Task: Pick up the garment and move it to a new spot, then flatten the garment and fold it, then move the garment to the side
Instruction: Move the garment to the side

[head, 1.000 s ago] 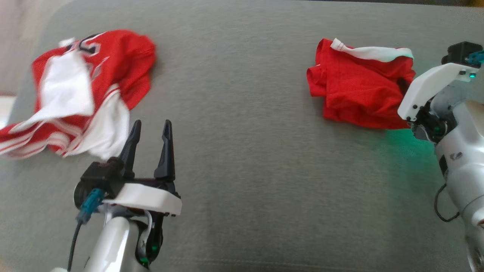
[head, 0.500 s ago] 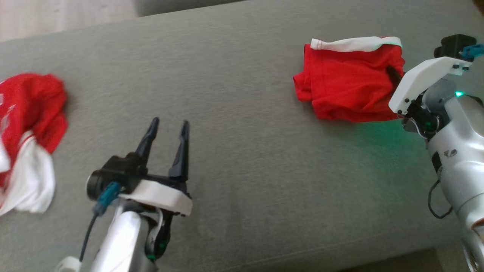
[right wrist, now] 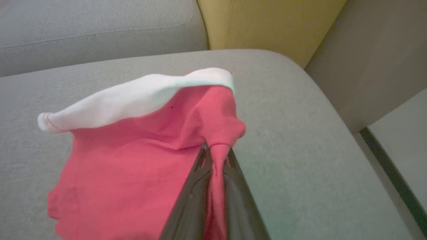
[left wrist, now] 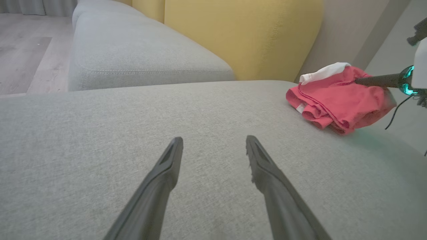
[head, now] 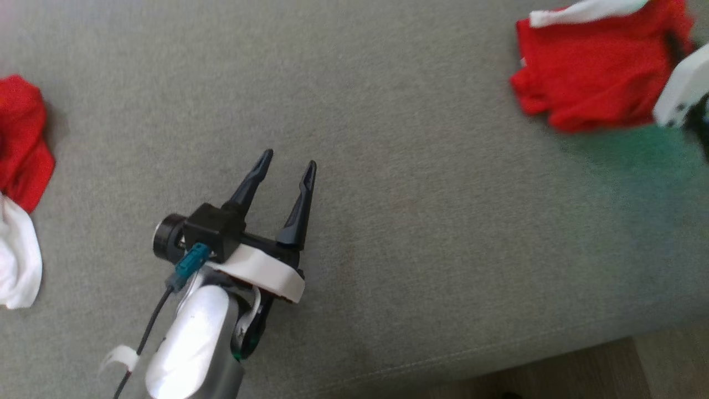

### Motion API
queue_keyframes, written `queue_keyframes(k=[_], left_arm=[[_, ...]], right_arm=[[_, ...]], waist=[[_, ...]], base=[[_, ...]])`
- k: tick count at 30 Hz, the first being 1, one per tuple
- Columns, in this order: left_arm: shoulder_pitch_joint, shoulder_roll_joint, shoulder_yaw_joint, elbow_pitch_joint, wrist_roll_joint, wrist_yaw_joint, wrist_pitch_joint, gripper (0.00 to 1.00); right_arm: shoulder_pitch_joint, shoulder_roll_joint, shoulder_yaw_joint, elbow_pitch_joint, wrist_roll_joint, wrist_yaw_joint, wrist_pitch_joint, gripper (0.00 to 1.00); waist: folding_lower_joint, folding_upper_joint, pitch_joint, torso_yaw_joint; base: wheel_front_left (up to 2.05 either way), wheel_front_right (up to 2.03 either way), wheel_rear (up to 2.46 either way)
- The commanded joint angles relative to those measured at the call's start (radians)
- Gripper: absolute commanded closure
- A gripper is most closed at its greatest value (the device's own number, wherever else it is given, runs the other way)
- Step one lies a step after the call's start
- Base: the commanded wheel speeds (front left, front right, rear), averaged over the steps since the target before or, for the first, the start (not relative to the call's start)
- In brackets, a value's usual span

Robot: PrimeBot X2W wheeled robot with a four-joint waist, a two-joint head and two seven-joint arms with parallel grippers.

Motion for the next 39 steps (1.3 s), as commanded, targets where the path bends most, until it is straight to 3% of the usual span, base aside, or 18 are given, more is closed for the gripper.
queue_keyframes(k=[1,8,13,14,15,24,33,39], left_arm=[[-0.031,0.01,0.031,-0.026,0.011,-0.002,-0.006,0.0],[-0.053,0.013,0.042,-0.028,0.02,-0.004,-0.006,0.0],[-0.052,0.013,0.048,-0.029,0.02,-0.004,-0.006,0.0],[-0.051,0.012,0.049,-0.029,0.02,-0.004,-0.006,0.0],[-0.05,0.012,0.05,-0.028,0.019,-0.004,-0.006,0.0],[-0.029,0.009,0.068,-0.03,-0.002,0.0,-0.006,0.0],[0.043,0.008,0.136,-0.054,-0.024,0.015,-0.006,0.0],[0.084,0.008,0.208,-0.064,-0.021,0.044,-0.006,0.0]], right_arm=[[-0.039,-0.025,0.017,-0.017,-0.014,0.007,-0.021,1.0],[-0.128,-0.087,0.036,0.076,-0.057,0.007,-0.052,1.0],[-0.157,-0.089,0.025,0.131,-0.072,0.007,-0.069,1.0],[-0.158,-0.086,0.023,0.136,-0.072,0.007,-0.074,0.62],[-0.158,-0.084,0.023,0.141,-0.075,0.007,-0.08,0.0],[-0.158,-0.056,0.023,0.149,-0.1,0.007,-0.186,0.0],[-0.066,-0.013,0.051,-0.053,-0.041,0.007,-0.344,0.0],[0.134,0.0,0.033,-0.274,0.003,0.007,-0.378,0.0]], waist=[[0.0,0.0,0.036,0.02],[0.0,0.0,0.093,0.042],[0.0,0.0,0.096,0.047],[0.0,0.0,0.094,0.047],[0.0,0.0,0.091,0.048],[0.0,0.0,0.016,0.063],[0.0,0.0,-0.136,0.102],[0.0,0.0,-0.228,0.144]], base=[[0.0,0.0,0.0],[0.0,0.0,0.0],[0.0,0.0,0.0],[0.0,0.0,0.0],[0.0,0.0,0.0],[0.0,0.0,0.0],[0.0,0.0,0.0],[0.0,0.0,0.0]])
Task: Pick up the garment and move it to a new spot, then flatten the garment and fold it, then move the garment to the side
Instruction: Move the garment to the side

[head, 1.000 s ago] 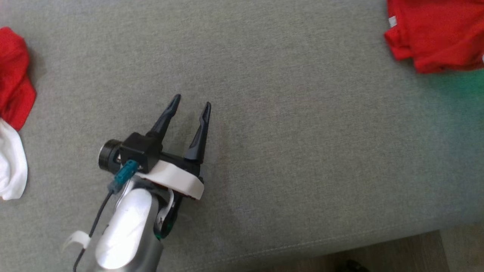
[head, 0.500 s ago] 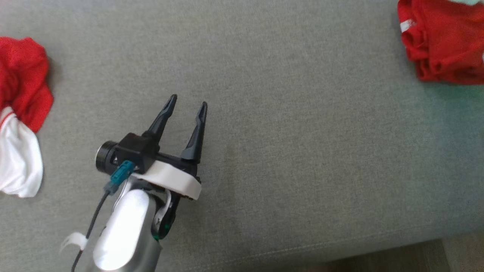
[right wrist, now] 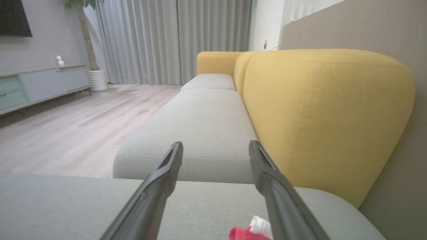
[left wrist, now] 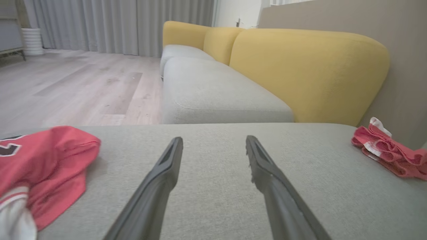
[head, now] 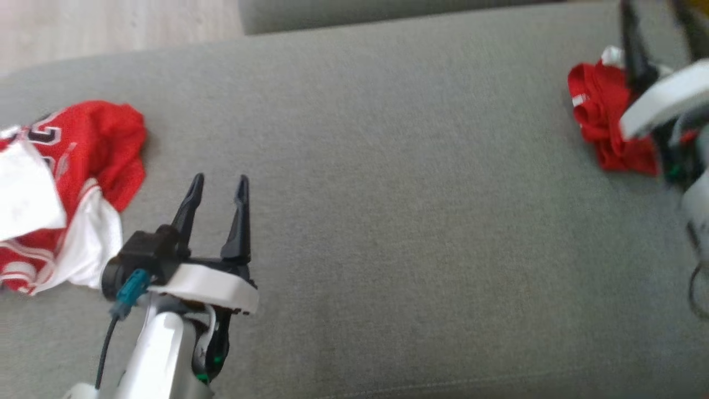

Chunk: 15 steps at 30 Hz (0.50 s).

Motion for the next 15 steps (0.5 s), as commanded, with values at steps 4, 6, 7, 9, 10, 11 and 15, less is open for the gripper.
queue_keyframes(k=[4,6,7,9,10,11,15], left_arm=[[-0.005,0.006,0.051,-0.032,0.011,0.008,-0.005,0.0],[0.004,0.006,0.068,-0.032,0.006,0.012,-0.005,0.0],[0.008,0.006,0.078,-0.034,-0.002,0.011,-0.005,0.0],[0.017,0.005,0.097,-0.042,-0.019,0.012,-0.005,0.0],[0.022,0.005,0.103,-0.043,-0.02,0.015,-0.005,0.0],[0.027,0.005,0.106,-0.042,-0.019,0.016,-0.005,0.0],[0.046,0.005,0.117,-0.039,-0.015,0.014,-0.005,0.0]], right_arm=[[0.106,0.016,-0.039,-0.111,0.004,0.007,-0.016,0.0],[0.171,0.033,-0.08,-0.165,-0.01,0.007,-0.017,0.0],[0.205,0.045,-0.102,-0.196,-0.022,0.007,-0.018,0.0],[0.279,0.073,-0.163,-0.262,-0.051,0.007,-0.018,0.0],[0.318,0.086,-0.19,-0.293,-0.073,0.007,-0.018,0.0],[0.357,0.105,-0.213,-0.323,-0.09,0.007,-0.018,0.0],[0.504,0.171,-0.267,-0.428,-0.161,0.007,-0.018,0.0]], waist=[[0.0,-0.0001,-0.056,0.036],[0.0,-0.0001,-0.07,0.042],[0.0,-0.0001,-0.076,0.045],[0.0,-0.0001,-0.086,0.05],[0.0,-0.0001,-0.091,0.052],[0.0,-0.0001,-0.096,0.054],[0.0,-0.0001,-0.117,0.056]], base=[[0.0,0.0,0.0],[0.0,0.0,0.0],[0.0,0.0,0.0],[0.0,0.0,0.0],[0.0,0.0,0.0],[0.0,0.0,0.0],[0.0,0.0,0.0]])
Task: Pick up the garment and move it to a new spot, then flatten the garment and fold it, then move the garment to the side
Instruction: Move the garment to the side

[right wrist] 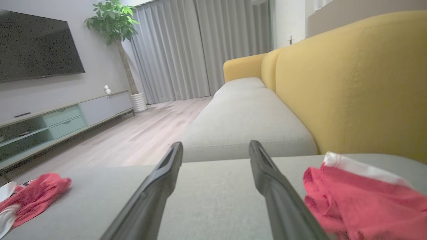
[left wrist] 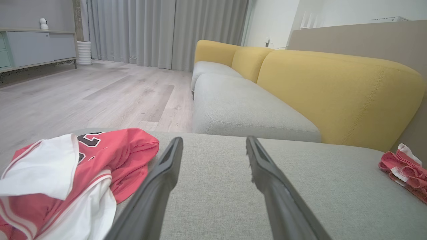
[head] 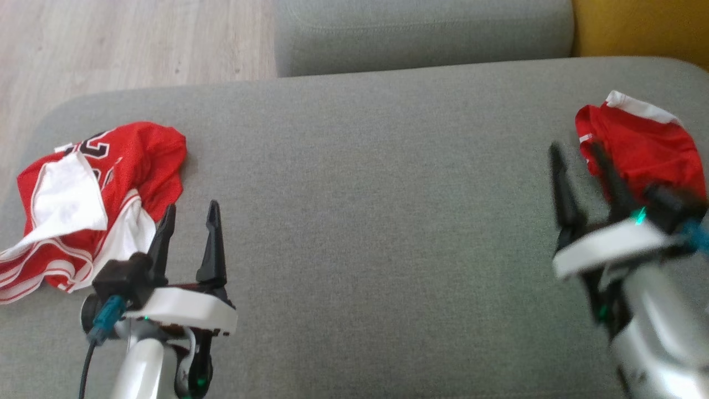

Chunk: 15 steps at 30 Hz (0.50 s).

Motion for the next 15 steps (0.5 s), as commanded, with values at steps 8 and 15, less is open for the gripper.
queue_keyframes(k=[8,15], left_arm=[[0.013,0.007,0.078,-0.046,0.052,0.033,-0.006,0.0],[0.032,0.007,0.089,-0.045,0.083,0.031,-0.006,0.0]], right_arm=[[0.193,0.088,-0.071,-0.153,-0.124,0.007,-0.011,0.0],[0.239,0.124,-0.117,-0.193,-0.168,0.007,-0.011,0.0]], waist=[[0.0,-0.0001,-0.032,-0.001],[0.0,-0.0001,-0.026,-0.001]], base=[[0.0,0.0,0.0],[0.0,0.0,0.0]])
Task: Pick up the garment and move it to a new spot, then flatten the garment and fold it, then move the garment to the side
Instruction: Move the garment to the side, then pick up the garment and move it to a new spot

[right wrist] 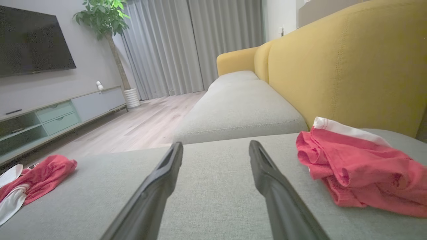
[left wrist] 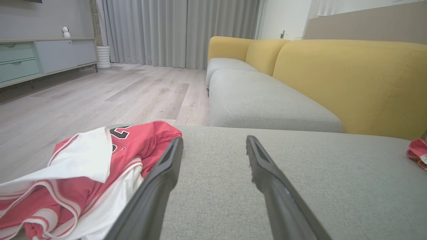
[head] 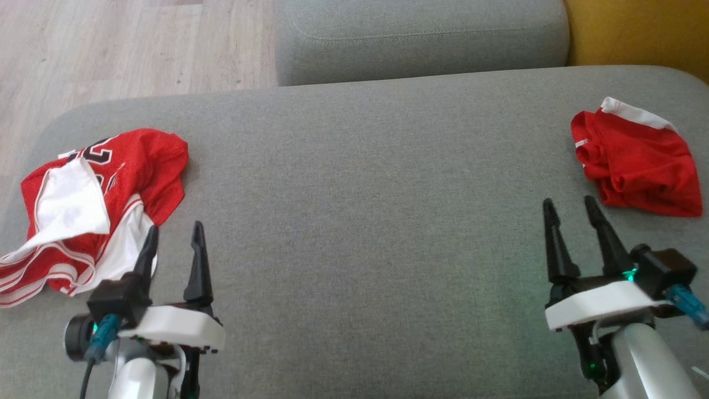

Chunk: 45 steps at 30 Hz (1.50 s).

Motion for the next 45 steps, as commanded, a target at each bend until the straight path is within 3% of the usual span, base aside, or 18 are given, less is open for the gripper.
queue_keyframes(k=[1,21,38,45], left_arm=[[-0.033,0.007,0.041,-0.035,0.007,0.007,-0.006,0.0],[-0.029,0.007,0.036,-0.026,0.003,0.001,-0.006,0.0],[-0.023,0.007,0.074,-0.003,0.017,-0.008,-0.006,0.0],[-0.016,0.007,0.088,-0.003,0.02,-0.011,-0.006,0.0]], right_arm=[[-0.008,0.008,-0.001,-0.035,-0.014,0.007,-0.011,0.0],[0.003,0.023,-0.003,-0.021,-0.026,0.007,-0.011,0.0],[-0.009,0.032,0.072,-0.007,0.001,0.007,-0.011,0.0],[-0.017,0.035,0.095,-0.005,0.008,0.007,-0.011,0.0]], waist=[[0.0001,-0.0001,0.001,0.002],[0.0001,-0.0001,0.008,0.035],[0.0001,-0.0001,0.003,0.28],[0.0001,-0.0001,0.011,0.348]], base=[[0.0,0.0,0.0],[0.0,0.0,0.0],[0.0,0.0,0.0],[0.0,0.0,0.0]])
